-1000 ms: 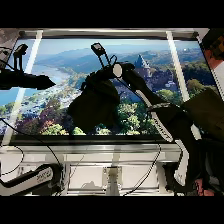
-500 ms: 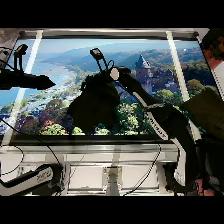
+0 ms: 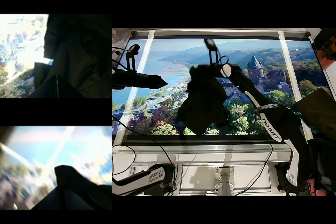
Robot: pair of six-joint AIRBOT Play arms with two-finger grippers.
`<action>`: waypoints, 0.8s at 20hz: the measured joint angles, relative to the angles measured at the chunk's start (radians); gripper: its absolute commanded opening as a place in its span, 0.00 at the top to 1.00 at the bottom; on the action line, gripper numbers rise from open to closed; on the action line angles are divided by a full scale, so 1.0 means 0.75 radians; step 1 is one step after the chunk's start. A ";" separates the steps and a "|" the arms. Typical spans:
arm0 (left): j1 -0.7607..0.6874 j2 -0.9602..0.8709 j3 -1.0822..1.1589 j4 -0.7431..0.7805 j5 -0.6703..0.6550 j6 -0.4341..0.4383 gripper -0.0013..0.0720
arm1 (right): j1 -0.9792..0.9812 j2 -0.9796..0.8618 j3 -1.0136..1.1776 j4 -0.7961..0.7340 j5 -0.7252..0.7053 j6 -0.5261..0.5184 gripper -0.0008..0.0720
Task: Fold the clothes and pants, and hang the long-sleeved shirts on hangers.
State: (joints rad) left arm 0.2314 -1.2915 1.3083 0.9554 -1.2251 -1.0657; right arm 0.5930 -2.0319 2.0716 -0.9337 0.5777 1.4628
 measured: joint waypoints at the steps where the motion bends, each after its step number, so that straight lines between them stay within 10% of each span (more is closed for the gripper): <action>1: 0.000 -0.014 -0.011 -0.010 0.007 0.000 0.97 | -0.016 0.018 0.002 0.048 -0.072 0.024 0.96; 12: 0.060 -0.052 -0.425 -0.338 0.212 0.027 0.95 | -0.251 0.087 -0.045 0.123 -0.116 0.247 0.96; 13: 0.063 -0.053 -0.452 -0.372 0.235 0.031 0.81 | -0.256 0.088 -0.047 0.121 -0.108 0.254 0.96; 14: 0.064 -0.054 -0.469 -0.410 0.254 0.037 0.40 | -0.260 0.089 -0.049 0.119 -0.103 0.257 0.96; 16: 0.066 -0.060 -0.493 -0.483 0.292 0.071 0.29 | -0.266 0.089 -0.051 0.115 -0.086 0.264 0.96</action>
State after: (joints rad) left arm 0.2806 -1.3361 0.9386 0.5934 -1.0058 -1.0126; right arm 0.3935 -1.9652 2.0335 -0.8474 0.5129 1.6608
